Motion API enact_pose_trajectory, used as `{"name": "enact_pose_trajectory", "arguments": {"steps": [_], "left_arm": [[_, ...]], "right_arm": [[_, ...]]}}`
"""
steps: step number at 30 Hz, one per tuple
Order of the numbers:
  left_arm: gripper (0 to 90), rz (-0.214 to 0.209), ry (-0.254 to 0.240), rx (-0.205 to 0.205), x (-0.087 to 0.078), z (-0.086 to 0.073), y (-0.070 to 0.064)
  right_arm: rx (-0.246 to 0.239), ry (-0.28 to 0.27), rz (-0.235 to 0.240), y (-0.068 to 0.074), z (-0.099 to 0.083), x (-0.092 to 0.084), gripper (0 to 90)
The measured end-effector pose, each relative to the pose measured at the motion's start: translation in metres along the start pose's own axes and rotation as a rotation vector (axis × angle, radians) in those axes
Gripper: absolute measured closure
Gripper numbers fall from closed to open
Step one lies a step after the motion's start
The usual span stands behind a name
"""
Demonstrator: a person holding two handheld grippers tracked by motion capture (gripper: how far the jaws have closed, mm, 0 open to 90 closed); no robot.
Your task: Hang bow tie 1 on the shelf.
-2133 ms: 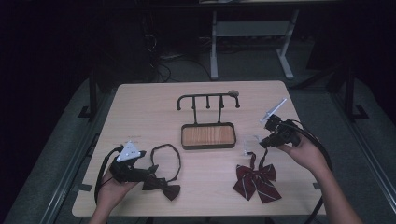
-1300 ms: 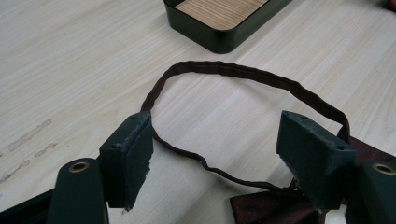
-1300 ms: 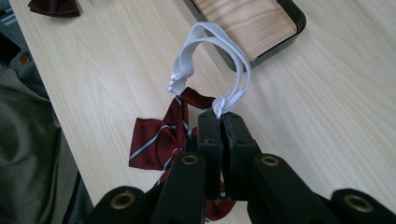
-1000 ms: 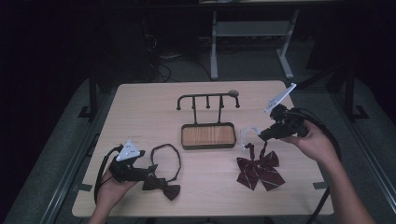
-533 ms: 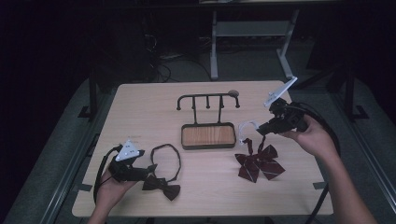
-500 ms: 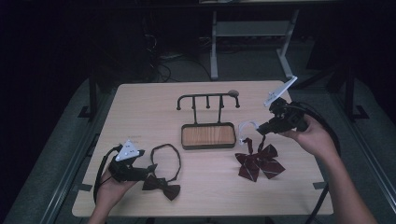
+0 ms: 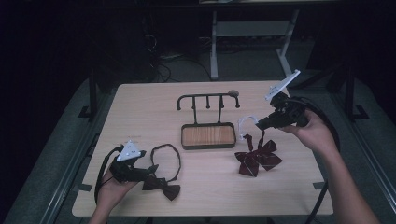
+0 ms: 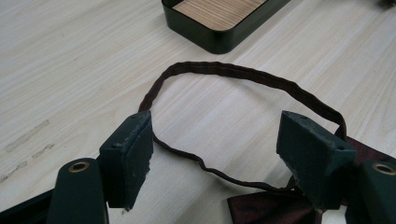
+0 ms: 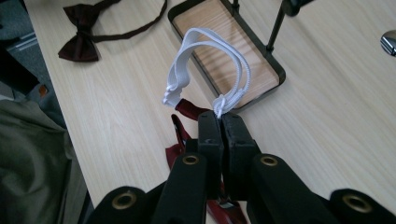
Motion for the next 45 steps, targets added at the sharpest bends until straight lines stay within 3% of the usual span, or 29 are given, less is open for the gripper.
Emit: {"name": "enact_pose_trajectory", "arguments": {"steps": [9,19,34,45], "left_arm": [[27.7,-0.001,-0.006,-0.009,0.0,0.0,0.0],[27.7,-0.006,-0.006,-0.004,0.0,0.001,0.0],[27.7,-0.005,-0.007,0.0,0.0,0.002,0.001],[27.7,-0.006,-0.008,-0.008,0.0,0.002,0.0]], "right_arm": [[-0.023,0.026,-0.013,-0.003,0.017,0.008,87.5],[-0.017,0.041,-0.028,-0.01,0.034,0.008,87.5],[0.03,0.05,-0.052,-0.03,0.047,0.012,87.4],[0.078,0.058,-0.074,-0.05,0.045,0.022,87.3]]}}
Point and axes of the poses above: each handheld gripper's, and its own axes: x roughly forward along the jaws, z roughly out of its top, y roughly to its left, the point moved 9 cm from there along x, roughly forward along the jaws, and after that the axes turned 12 degrees about -y, right-handed, at the moved point
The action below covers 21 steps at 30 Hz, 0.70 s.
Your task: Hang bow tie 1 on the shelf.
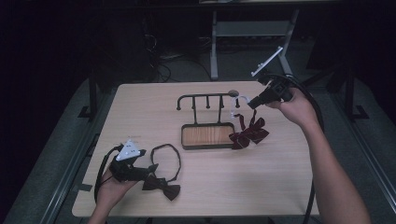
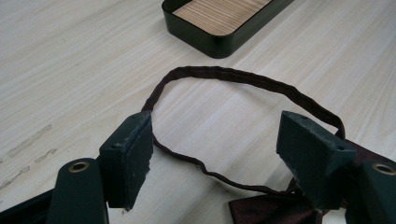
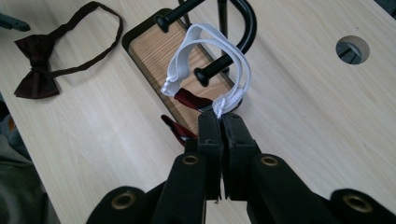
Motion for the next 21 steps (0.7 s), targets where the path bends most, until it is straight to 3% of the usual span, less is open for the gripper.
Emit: {"name": "enact_pose_trajectory", "arguments": {"steps": [8,21], "left_arm": [[27.7,-0.002,0.001,0.001,0.0,0.0,0.0],[27.7,-0.006,0.002,0.009,0.0,0.0,0.0]], "right_arm": [[0.035,0.015,-0.006,-0.009,-0.001,0.007,87.2],[0.053,0.016,-0.001,-0.014,-0.004,0.015,86.9]]}}
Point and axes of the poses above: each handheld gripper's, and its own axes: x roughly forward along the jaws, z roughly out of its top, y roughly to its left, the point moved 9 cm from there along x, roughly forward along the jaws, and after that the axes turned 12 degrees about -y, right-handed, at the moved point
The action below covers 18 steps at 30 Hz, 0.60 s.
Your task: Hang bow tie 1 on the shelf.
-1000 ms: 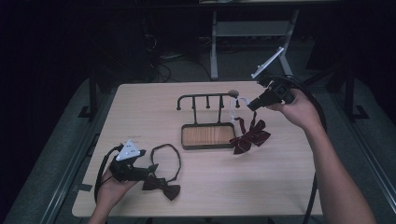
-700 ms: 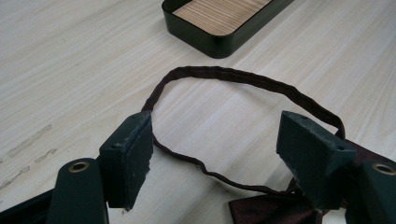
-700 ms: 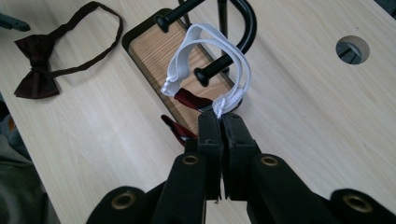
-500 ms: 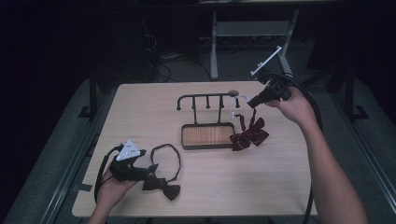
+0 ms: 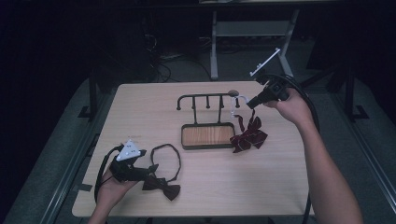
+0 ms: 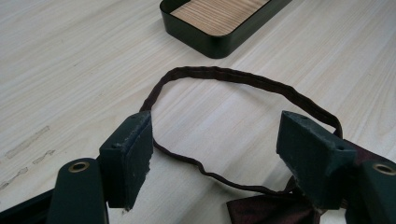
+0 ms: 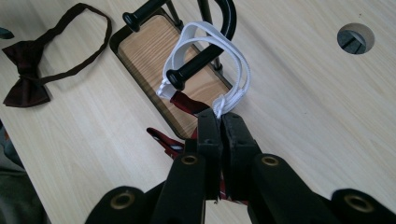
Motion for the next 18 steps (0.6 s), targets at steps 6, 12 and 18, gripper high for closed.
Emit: {"name": "enact_pose_trajectory", "arguments": {"steps": [6,12,18], "left_arm": [[27.7,0.001,-0.004,-0.001,-0.0001,0.0003,-0.0001],[27.7,0.003,-0.003,0.002,-0.0007,0.0006,0.0002],[27.7,0.007,-0.005,0.002,-0.0014,0.0012,0.0006]], "right_arm": [[0.009,-0.001,0.0,-0.0008,-0.0005,0.0029,86.6],[0.008,0.0,-0.004,-0.0013,-0.0017,0.0052,82.9],[0.012,-0.009,0.003,-0.0008,-0.0044,0.0046,83.0]]}}
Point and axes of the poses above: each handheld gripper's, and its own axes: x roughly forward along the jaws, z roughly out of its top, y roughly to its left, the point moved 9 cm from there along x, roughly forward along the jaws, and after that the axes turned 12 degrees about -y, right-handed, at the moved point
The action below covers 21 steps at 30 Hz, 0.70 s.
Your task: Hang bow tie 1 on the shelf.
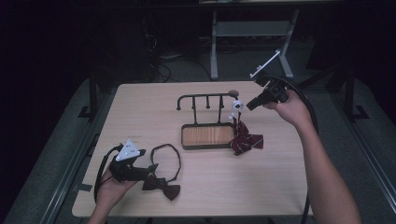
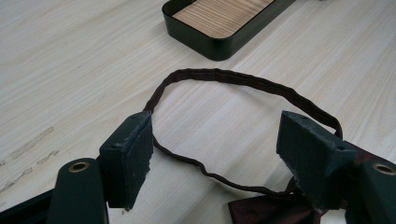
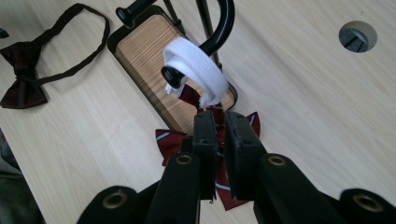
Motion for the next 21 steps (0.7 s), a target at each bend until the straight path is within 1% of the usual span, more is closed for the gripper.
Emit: {"name": "enact_pose_trajectory", "arguments": {"steps": [10,16,21], "left_arm": [[27.7,0.0,0.004,0.004,0.0,-0.001,0.0],[27.7,-0.002,0.006,0.005,0.001,-0.001,-0.001],[27.7,-0.003,0.009,0.005,0.001,-0.001,-0.001]], "right_arm": [[-0.006,-0.004,0.018,0.002,-0.007,0.0,80.4],[-0.006,-0.008,0.044,0.005,-0.017,0.002,78.2],[-0.004,-0.005,0.056,0.006,-0.023,0.003,76.5]]}}
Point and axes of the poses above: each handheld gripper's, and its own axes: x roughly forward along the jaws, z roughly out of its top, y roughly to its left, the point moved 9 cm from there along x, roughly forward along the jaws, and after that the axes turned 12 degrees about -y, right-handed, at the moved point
